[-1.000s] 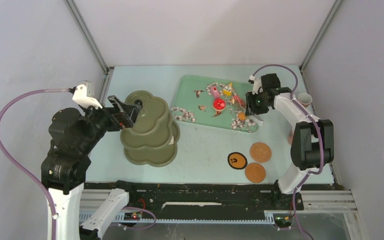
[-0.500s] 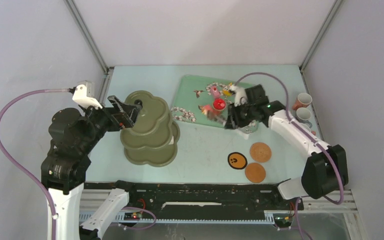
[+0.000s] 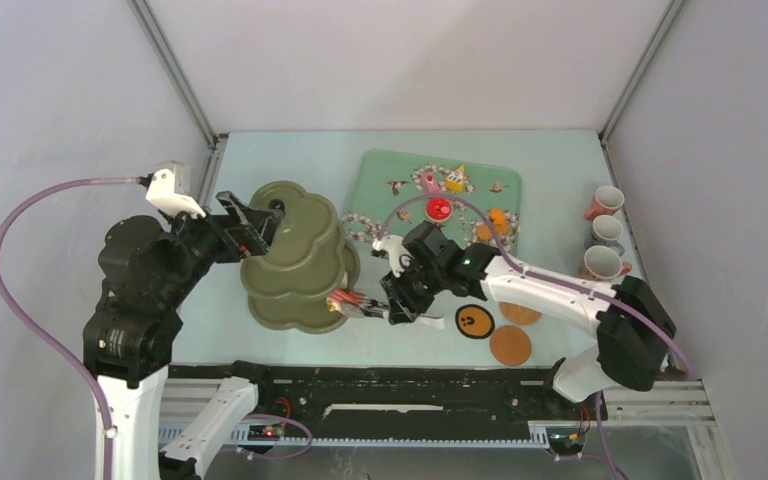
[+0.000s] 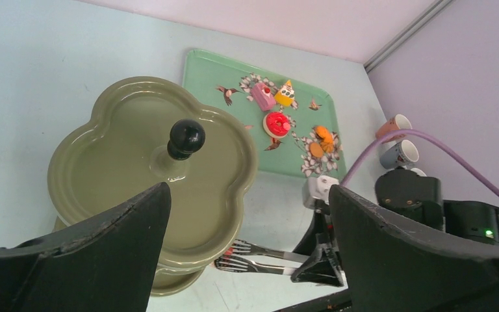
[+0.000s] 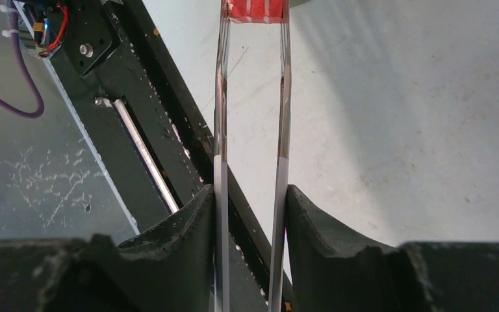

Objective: Serve the afternoon tea

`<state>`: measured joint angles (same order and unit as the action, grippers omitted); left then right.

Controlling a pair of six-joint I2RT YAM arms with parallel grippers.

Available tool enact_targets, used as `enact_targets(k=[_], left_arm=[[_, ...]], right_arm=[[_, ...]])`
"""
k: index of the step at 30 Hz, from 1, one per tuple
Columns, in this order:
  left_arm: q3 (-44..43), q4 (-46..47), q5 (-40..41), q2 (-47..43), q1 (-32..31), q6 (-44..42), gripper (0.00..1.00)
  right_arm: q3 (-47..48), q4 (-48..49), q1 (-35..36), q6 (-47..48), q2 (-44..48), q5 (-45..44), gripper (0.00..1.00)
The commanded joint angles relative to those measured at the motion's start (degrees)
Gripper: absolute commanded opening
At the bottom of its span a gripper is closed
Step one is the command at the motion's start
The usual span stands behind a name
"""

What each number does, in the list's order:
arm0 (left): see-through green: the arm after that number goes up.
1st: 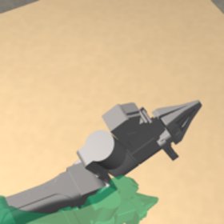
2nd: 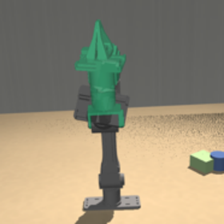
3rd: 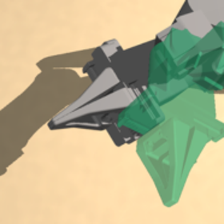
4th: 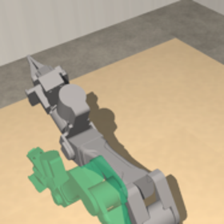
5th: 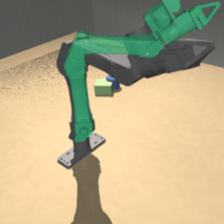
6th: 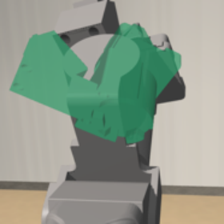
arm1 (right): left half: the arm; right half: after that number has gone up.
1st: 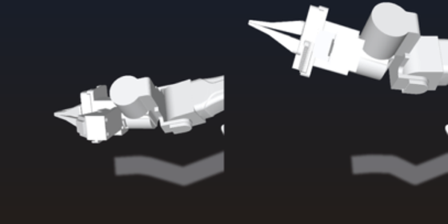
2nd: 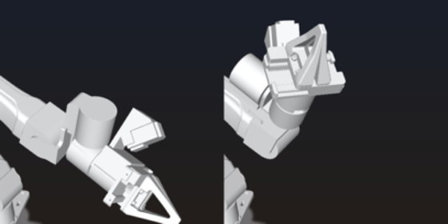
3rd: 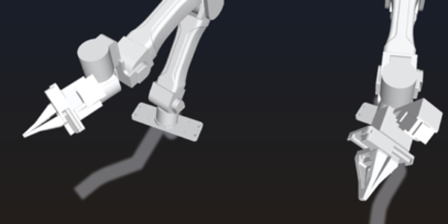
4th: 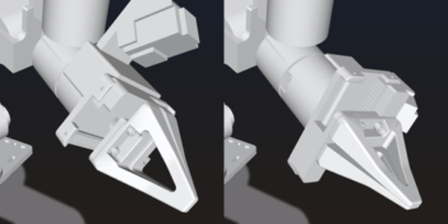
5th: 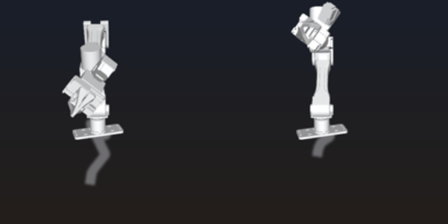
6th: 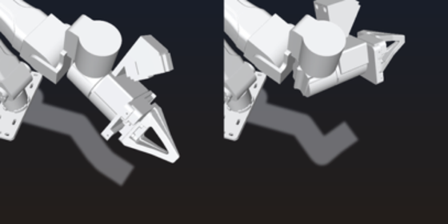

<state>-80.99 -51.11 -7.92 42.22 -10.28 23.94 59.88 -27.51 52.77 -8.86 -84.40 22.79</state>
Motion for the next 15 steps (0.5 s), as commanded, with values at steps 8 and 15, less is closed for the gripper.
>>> enact_targets(k=[8, 15], left_arm=[[-0.41, 1.45, -0.70, -0.44, -0.35, -0.37, 0.98], [-0.57, 1.21, -0.34, -0.55, -0.35, -0.61, 0.98]], right_arm=[[12.53, 4.61, 3.28, 1.66, -11.23, -2.04, 0.08], [16.70, 1.67, 4.62, 4.15, -15.91, -4.21, 0.21]])
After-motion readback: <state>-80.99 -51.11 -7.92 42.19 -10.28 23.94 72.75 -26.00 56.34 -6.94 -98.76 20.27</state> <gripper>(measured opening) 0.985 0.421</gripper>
